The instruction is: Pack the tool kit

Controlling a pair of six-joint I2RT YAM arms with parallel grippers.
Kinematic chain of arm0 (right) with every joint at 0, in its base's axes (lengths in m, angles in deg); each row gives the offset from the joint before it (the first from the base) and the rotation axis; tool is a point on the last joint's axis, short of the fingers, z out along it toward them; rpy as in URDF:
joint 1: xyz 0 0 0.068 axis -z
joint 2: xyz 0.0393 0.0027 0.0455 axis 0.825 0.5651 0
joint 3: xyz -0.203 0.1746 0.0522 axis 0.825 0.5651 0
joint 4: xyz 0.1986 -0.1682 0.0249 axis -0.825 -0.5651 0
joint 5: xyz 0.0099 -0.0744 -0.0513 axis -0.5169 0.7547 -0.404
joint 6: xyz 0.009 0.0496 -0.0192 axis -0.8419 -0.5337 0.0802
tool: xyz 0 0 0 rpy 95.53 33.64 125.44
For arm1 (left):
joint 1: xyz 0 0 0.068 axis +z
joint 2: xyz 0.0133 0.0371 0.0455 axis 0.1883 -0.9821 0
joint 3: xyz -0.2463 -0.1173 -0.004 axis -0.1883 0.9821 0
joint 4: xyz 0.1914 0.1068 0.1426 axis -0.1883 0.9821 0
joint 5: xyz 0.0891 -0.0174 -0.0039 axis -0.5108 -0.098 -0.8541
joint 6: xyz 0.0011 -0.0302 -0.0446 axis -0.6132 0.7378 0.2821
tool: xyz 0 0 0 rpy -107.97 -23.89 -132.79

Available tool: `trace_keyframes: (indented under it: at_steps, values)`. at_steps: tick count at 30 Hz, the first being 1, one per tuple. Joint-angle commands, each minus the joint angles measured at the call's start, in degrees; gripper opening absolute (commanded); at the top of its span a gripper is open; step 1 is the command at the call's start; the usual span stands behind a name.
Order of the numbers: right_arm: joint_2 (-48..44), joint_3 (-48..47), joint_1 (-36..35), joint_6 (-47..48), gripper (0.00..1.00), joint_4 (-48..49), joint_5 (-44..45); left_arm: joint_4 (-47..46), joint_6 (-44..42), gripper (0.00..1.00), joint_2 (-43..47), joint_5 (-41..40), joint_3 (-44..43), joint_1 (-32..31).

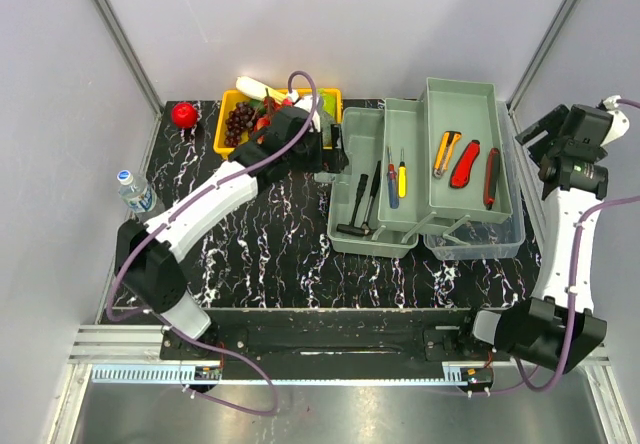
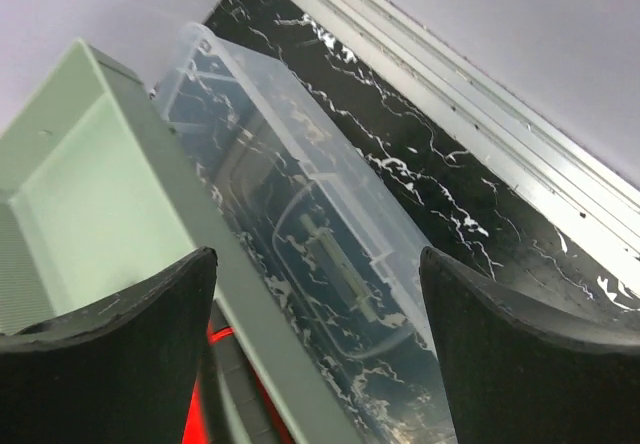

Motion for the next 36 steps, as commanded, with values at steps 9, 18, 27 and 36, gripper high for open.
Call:
trace_keyframes:
  at_steps: [9, 18, 27, 36]
  values:
    - [9.6, -3.9, 11.8, 15.8, 0.88, -0.9, -30.1, 5.3, -3.4, 0.97, -5.3, 14.8, 1.3, 5.9]
    - [11.0, -2.4, 14.0, 26.3, 0.93, -3.3, -35.5, 5.8, -3.3, 0.98, -4.9, 20.0, 5.8, 11.9]
    - [15.7, 2.3, 14.0, 31.4, 0.85, 1.4, -30.6, 6.4, -1.8, 0.98, -7.6, 22.7, 4.7, 12.0]
    - [16.7, 3.6, 14.0, 29.3, 0.82, 3.3, -31.6, 4.5, -2.3, 0.98, -8.5, 23.7, 5.0, 12.1]
